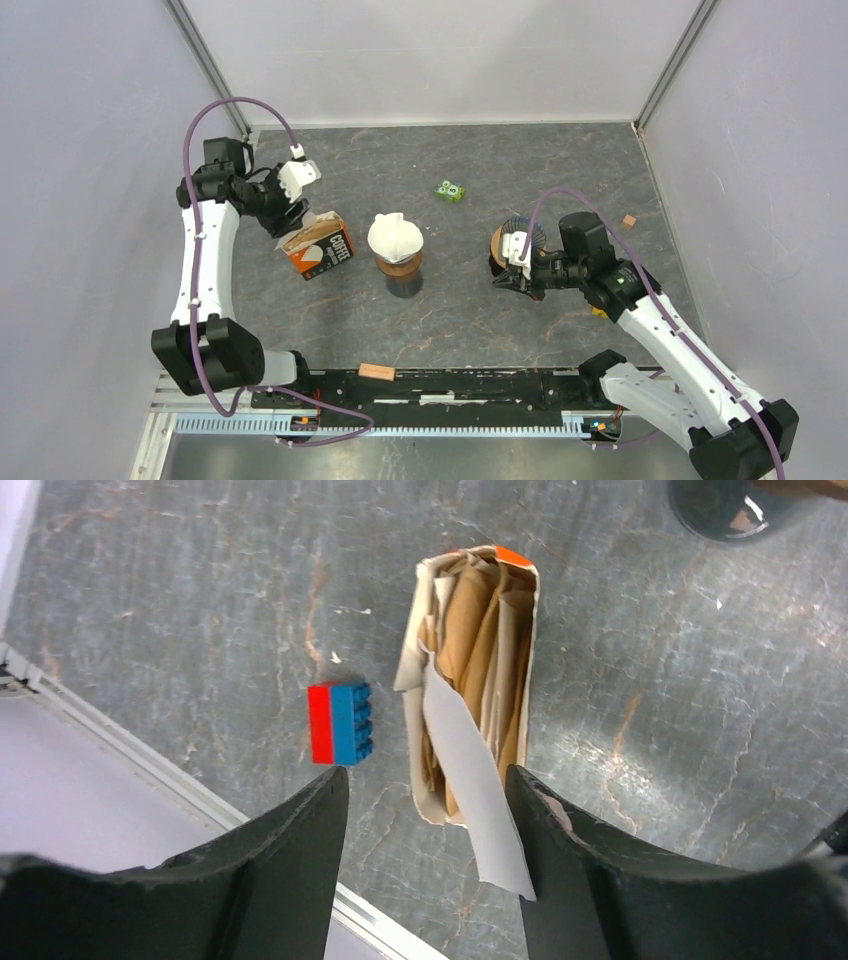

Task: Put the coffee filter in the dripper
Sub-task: Place the coffee filter at the coffee filter holder.

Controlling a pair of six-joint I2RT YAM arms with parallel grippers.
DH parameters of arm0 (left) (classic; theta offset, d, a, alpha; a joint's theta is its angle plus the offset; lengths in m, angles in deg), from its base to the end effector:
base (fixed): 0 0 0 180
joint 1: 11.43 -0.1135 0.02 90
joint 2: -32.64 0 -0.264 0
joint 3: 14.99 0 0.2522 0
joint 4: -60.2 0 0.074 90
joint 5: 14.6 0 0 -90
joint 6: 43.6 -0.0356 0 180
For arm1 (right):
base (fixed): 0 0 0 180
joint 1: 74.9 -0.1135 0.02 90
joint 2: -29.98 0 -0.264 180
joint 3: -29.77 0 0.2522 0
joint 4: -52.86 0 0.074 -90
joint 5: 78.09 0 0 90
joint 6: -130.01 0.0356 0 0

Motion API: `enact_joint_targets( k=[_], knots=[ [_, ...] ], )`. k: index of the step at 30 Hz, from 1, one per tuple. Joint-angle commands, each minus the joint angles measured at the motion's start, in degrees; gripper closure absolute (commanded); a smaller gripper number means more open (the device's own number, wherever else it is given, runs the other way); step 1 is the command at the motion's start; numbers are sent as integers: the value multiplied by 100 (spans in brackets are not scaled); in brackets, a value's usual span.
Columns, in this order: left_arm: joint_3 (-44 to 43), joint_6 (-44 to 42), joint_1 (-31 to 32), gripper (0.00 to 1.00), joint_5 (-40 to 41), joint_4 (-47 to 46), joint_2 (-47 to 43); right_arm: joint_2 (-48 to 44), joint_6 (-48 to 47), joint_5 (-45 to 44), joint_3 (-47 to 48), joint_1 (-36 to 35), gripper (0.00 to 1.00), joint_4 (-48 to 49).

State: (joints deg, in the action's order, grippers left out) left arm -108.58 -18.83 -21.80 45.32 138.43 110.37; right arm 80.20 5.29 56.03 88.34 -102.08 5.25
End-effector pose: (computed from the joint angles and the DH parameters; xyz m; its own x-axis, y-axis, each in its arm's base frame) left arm 0.2541 0.0284 0.3475 -0.2990 0.7441 -0.5975 0.8218 0.5190 0.2350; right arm 0.1468 0.1032 0.2900 -0.0028 -0.4611 -0.8873 -0.9843 0.1579 -0.0789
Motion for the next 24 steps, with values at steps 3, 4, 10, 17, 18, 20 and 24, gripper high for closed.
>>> enact_joint_targets(
  k=[3,4,10,17,18,20,24],
  knots=[
    [-500,508,26,31,-262,-382,-120,-134,61,161,-60,52,100,179],
    [-500,490,27,30,-295,-382,-137,-137,57,159,-61,55,100,183],
    [-463,441,159,25,-573,-197,-197,-110,60,175,-83,65,100,215],
    [-492,526,716,34,-534,-171,-122,-71,77,211,-60,81,100,211],
    [-537,540,774,36,-480,-165,-46,-82,75,212,-61,83,100,200],
    [-612,582,878,41,-414,-197,118,-109,78,205,-69,89,100,198],
    [-591,602,969,46,-40,-378,358,-144,78,194,-113,105,100,218]
  ],
)
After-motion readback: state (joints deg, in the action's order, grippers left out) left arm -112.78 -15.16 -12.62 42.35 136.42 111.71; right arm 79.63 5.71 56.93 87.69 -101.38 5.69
